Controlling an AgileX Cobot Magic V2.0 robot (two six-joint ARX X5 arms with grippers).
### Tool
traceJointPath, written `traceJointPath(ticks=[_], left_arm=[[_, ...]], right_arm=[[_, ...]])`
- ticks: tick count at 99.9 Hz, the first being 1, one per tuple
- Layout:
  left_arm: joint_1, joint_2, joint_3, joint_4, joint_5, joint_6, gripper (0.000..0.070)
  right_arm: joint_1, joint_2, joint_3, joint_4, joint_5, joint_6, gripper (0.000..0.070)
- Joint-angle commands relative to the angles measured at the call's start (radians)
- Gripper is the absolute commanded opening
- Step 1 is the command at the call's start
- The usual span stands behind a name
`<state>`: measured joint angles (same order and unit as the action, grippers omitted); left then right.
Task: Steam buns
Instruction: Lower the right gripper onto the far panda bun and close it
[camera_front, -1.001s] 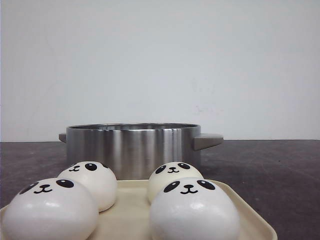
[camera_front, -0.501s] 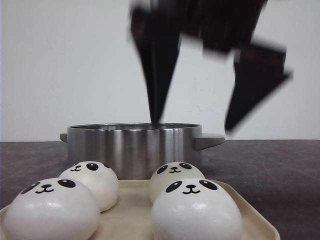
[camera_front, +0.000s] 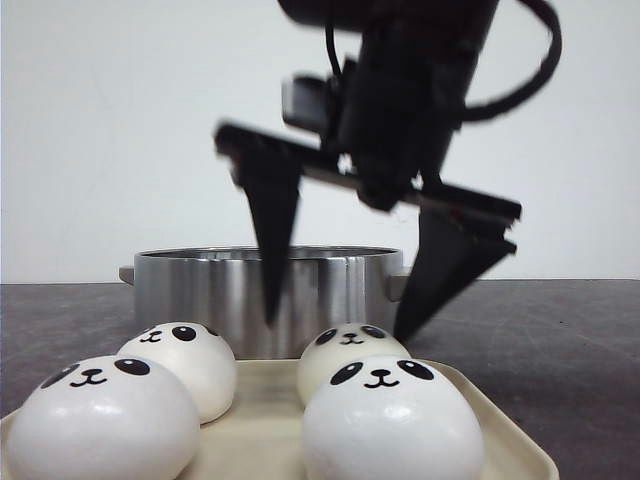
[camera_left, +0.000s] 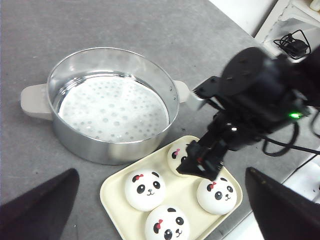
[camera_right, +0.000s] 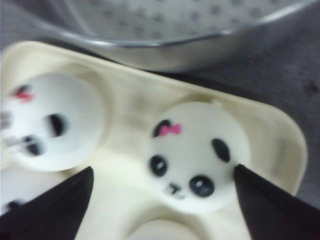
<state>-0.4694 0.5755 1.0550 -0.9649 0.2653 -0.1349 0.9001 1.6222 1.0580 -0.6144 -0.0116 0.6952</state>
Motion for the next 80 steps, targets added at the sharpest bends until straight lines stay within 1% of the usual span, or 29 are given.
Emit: traceJointPath(ticks=[1, 11, 15, 19, 22, 23, 24, 29, 31, 34, 43, 52, 67, 80], left_arm=[[-0.008, 0.005, 0.017, 0.009, -0.004, 0.019, 0.0673], [-0.010, 0.005, 0.017, 0.008, -0.004, 0.019, 0.0673], [-0.010, 0.005, 0.017, 0.008, -0.004, 0.019, 0.0673], [-0.010, 0.005, 0.017, 0.009, -0.004, 0.019, 0.0673], [-0.010, 0.005, 0.017, 0.009, -0.004, 0.019, 0.0673], [-0.010, 0.005, 0.017, 0.009, -0.004, 0.019, 0.0673], [-0.010, 0.005, 0.017, 0.009, -0.004, 0.019, 0.0673], [-0.010, 0.005, 0.017, 0.009, -0.004, 0.019, 0.0673], [-0.010, 0.005, 0.017, 0.009, -0.004, 0.019, 0.0673], [-0.010, 0.005, 0.017, 0.008, -0.004, 0.019, 0.0673], [-0.010, 0.005, 0.017, 0.009, -0.005, 0.020, 0.0673], [-0.010, 0.005, 0.017, 0.013, -0.005, 0.021, 0.0673], [-0.010, 0.005, 0.017, 0.012, -0.007, 0.021, 0.0673], [-0.010, 0.005, 0.017, 0.011, -0.007, 0.021, 0.0672]], right_arm=[[0.003, 0.041, 0.012, -0.007, -0.002, 0.027, 0.0530], [0.002, 0.080, 0.012, 0.002, -0.017, 0.032, 0.0526], [0.000, 0.095, 0.012, 0.001, -0.019, 0.033, 0.0503], [0.000, 0.108, 0.012, -0.003, -0.019, 0.033, 0.0444], [0.000, 0.114, 0.012, -0.008, -0.018, 0.032, 0.0383], [0.000, 0.117, 0.012, -0.010, -0.018, 0.032, 0.0352], [0.000, 0.117, 0.012, -0.010, -0.018, 0.031, 0.0341], [0.000, 0.117, 0.012, -0.016, -0.010, 0.031, 0.0233], [0.000, 0.117, 0.012, -0.016, -0.006, 0.029, 0.0202], [0.003, 0.117, 0.012, -0.014, -0.003, 0.026, 0.0165], [0.005, 0.115, 0.012, -0.015, 0.020, 0.022, 0.0103], [0.006, 0.115, 0.012, -0.020, 0.031, 0.005, 0.0015], [0.023, 0.114, 0.012, -0.029, 0.042, -0.005, 0.0008], [0.061, 0.074, 0.019, -0.029, 0.110, -0.032, 0.0008]])
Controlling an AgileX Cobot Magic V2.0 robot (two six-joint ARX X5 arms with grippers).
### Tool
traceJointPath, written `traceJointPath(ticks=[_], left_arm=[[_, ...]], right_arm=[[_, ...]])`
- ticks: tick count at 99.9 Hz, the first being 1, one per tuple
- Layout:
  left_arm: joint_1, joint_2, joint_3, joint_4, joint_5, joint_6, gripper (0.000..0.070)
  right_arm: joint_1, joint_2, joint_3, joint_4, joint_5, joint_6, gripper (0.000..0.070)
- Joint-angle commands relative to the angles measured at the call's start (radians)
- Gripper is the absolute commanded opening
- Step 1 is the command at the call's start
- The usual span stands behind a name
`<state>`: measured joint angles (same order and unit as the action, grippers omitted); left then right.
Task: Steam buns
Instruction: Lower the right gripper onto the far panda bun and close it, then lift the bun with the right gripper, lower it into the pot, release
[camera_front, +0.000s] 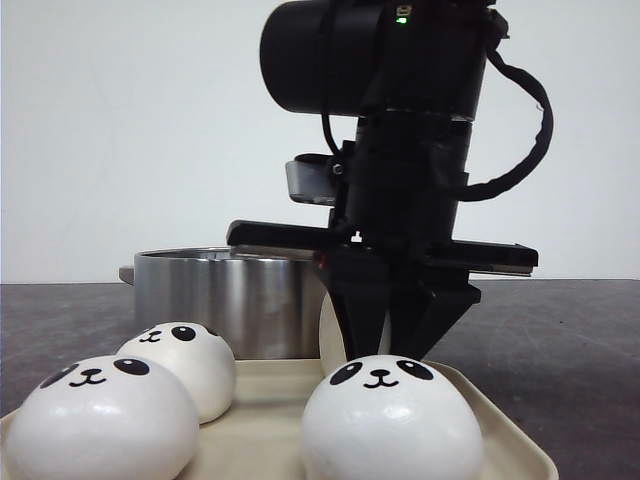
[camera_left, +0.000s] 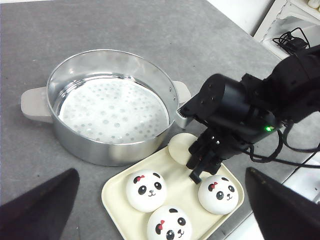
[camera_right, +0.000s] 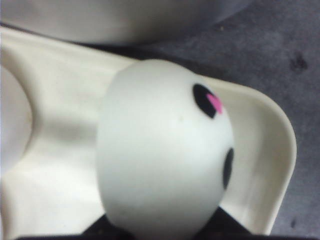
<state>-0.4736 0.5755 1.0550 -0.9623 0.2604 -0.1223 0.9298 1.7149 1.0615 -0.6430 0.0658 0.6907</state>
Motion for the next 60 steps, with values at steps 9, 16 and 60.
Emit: traceJointPath(ticks=[9, 16, 60], left_arm=[[-0.006, 0.005, 0.017, 0.008, -0.002, 0.009, 0.0673], [-0.006, 0.005, 0.017, 0.006, -0.002, 0.009, 0.0673], [-0.008, 0.005, 0.017, 0.014, -0.002, 0.009, 0.0672]], right_arm=[[0.071, -0.076, 0.032, -0.018, 0.100, -0.052, 0.0008], [0.106, -0.132, 0.057, -0.043, 0.172, -0.073, 0.0008], [0.075, -0.197, 0.412, -0.099, 0.306, -0.391, 0.0007]])
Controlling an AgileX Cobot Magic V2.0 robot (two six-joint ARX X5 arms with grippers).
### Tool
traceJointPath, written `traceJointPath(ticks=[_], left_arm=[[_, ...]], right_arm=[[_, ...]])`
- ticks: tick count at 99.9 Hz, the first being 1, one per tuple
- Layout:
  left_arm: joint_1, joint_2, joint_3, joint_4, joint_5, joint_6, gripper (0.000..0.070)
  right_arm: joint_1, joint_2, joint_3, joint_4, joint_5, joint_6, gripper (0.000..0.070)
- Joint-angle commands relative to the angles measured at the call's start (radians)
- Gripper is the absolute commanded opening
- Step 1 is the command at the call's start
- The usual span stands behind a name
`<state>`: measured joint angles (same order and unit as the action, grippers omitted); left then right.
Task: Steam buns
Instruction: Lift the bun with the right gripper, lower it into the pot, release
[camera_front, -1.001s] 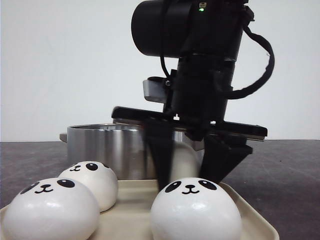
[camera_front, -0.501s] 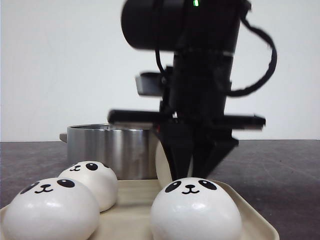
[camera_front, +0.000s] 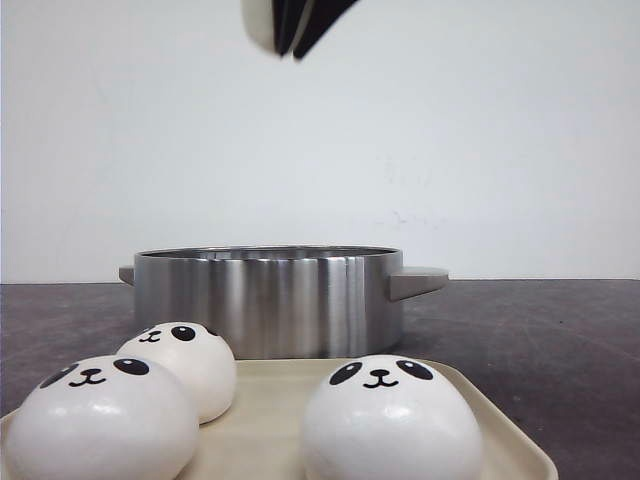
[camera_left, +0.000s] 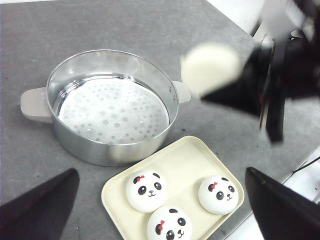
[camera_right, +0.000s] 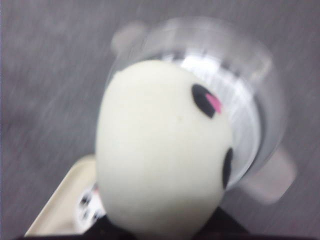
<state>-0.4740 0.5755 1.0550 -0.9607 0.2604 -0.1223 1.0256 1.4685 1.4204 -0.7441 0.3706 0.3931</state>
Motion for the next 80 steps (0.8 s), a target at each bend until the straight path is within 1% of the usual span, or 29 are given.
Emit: traceJointPath(ticks=[1, 19, 29, 51, 63, 80], left_arm=[[-0.008, 0.005, 0.017, 0.013, -0.003, 0.009, 0.0672], [-0.021, 0.005, 0.017, 0.015, -0.010, 0.009, 0.0672], [-0.025, 0.005, 0.017, 0.014, -0.010, 0.009, 0.0672], [-0.025, 0.005, 0.017, 0.010, -0.010, 0.009, 0.0673], [-0.025, 0.005, 0.017, 0.007, -0.010, 0.009, 0.0672], [-0.026, 0.005, 0.017, 0.005, -0.010, 0.010, 0.0672]], right_arm=[[-0.028, 0.056, 0.061, 0.002, -0.002, -0.099, 0.0007], [-0.150, 0.204, 0.187, 0.002, -0.056, -0.192, 0.0007], [-0.205, 0.308, 0.259, -0.006, -0.060, -0.226, 0.0007], [-0.289, 0.534, 0.380, -0.043, -0.069, -0.257, 0.0007], [-0.311, 0.605, 0.385, -0.043, -0.087, -0.269, 0.0007], [-0.321, 0.663, 0.385, -0.049, -0.085, -0.271, 0.0007]])
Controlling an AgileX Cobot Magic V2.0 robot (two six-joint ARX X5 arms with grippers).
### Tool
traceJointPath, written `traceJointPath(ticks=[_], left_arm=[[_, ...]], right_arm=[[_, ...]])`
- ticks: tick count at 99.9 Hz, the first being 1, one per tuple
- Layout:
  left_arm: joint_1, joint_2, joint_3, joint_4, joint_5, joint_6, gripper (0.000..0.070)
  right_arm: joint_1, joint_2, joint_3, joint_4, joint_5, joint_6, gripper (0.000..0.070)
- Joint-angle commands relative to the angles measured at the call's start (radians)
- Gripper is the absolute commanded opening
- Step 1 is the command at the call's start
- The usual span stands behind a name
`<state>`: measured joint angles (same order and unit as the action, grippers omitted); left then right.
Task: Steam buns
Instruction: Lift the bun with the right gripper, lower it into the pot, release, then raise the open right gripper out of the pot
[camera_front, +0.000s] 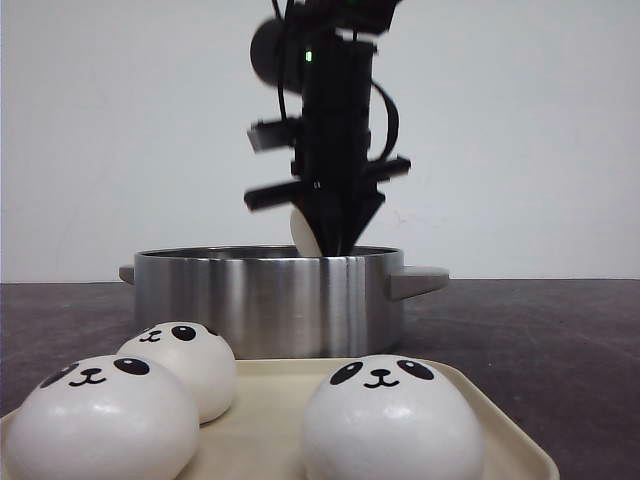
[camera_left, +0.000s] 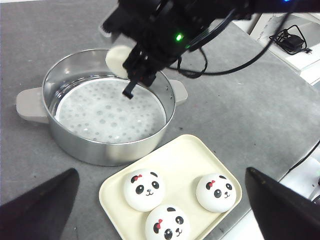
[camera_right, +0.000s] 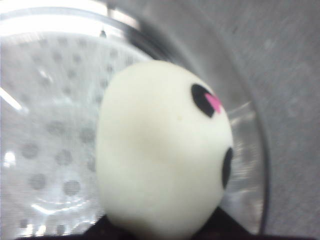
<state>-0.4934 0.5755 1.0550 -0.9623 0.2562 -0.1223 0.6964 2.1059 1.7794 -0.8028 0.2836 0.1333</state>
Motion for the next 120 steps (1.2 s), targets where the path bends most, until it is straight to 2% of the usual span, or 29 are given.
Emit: traceJointPath(ticks=[1, 42, 48, 62, 71, 97, 120], left_arm=[[-0.007, 0.005, 0.017, 0.006, -0.006, 0.010, 0.0672], [-0.045, 0.005, 0.017, 0.008, -0.051, 0.040, 0.0672], [-0.045, 0.005, 0.017, 0.003, -0.051, 0.040, 0.0673], [-0.045, 0.005, 0.017, -0.015, -0.051, 0.040, 0.0672], [-0.046, 0.005, 0.017, -0.022, -0.051, 0.040, 0.0672], [-0.059, 0.005, 0.017, -0.022, -0.051, 0.040, 0.0673], [-0.060, 0.005, 0.017, -0.023, -0.051, 0.045, 0.0672]], right_arm=[[0.008, 0.027, 0.026, 0.010, 0.001, -0.011, 0.0007], [-0.010, 0.079, 0.026, 0.037, -0.029, -0.010, 0.0023], [-0.011, 0.079, 0.026, 0.055, -0.029, -0.009, 0.0092], [-0.024, 0.079, 0.026, 0.048, -0.046, -0.006, 0.0362], [-0.027, 0.079, 0.026, 0.024, -0.055, -0.001, 0.0460], [-0.025, 0.078, 0.037, -0.031, -0.043, 0.012, 0.0535], [-0.015, 0.074, 0.190, -0.131, -0.043, 0.046, 0.0540]])
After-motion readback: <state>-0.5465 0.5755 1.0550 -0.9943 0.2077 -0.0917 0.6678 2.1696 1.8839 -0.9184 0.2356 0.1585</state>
